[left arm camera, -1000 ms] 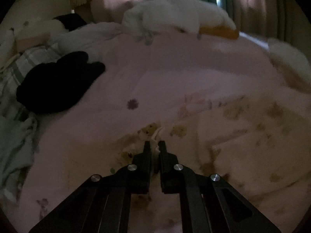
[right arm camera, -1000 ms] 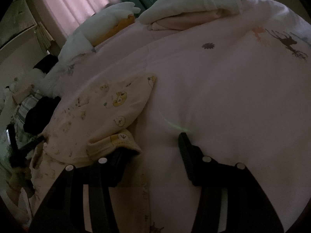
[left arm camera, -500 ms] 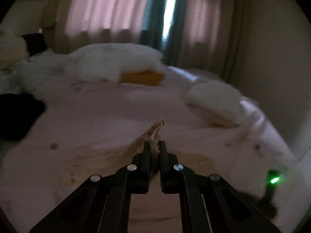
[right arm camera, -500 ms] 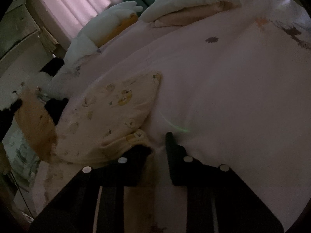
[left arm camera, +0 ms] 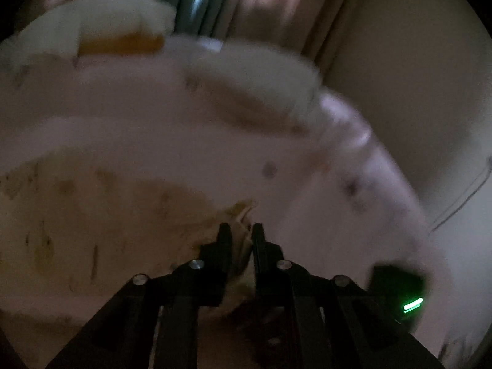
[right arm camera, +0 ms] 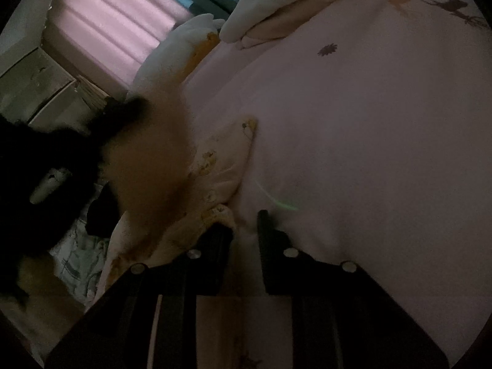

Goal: Fold small clothes
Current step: 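Fold the sleeve across the garment body with the left gripper and release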

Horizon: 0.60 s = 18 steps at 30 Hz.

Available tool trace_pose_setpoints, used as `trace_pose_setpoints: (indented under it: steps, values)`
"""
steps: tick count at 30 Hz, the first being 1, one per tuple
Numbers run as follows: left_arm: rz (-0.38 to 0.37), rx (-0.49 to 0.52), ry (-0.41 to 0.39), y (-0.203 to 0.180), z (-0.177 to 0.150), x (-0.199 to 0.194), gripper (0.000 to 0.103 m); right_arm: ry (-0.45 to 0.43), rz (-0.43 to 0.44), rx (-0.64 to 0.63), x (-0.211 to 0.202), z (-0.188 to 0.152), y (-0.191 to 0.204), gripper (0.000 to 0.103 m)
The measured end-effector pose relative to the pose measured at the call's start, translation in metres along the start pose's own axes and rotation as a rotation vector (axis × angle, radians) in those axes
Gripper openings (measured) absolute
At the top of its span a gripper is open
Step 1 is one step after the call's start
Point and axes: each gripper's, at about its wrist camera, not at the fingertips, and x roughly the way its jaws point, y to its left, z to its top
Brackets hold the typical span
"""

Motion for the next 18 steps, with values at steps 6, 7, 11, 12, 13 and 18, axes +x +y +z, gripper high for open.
trace_pose_setpoints:
  steps: [6, 7, 11, 12, 13, 18]
  values:
    - [0.02, -0.006, 0.032, 0.039, -0.012, -0.036, 0.052, -0.002, 0.017, 0.012, 0.001, -0.001, 0.001, 0.018]
    - [0.052, 0.012, 0.003, 0.05, -0.013, -0.053, 0.052, -0.003, 0.019, 0.015, 0.001, 0.0, 0.0, 0.018]
    - [0.211, -0.013, -0.055, 0.104, -0.029, -0.108, 0.056, -0.002, 0.026, 0.022, 0.002, 0.001, -0.003, 0.018]
    - [0.228, -0.032, -0.052, 0.119, -0.035, -0.118, 0.056, -0.002, 0.027, 0.022, 0.002, 0.001, -0.002, 0.018]
    - [0.252, -0.049, -0.042, 0.136, -0.044, -0.128, 0.056, -0.001, 0.027, 0.023, 0.002, 0.002, -0.002, 0.018]
    - [0.491, -0.092, 0.027, 0.199, -0.081, -0.138, 0.056, -0.002, 0.032, 0.025, 0.002, 0.003, -0.003, 0.019]
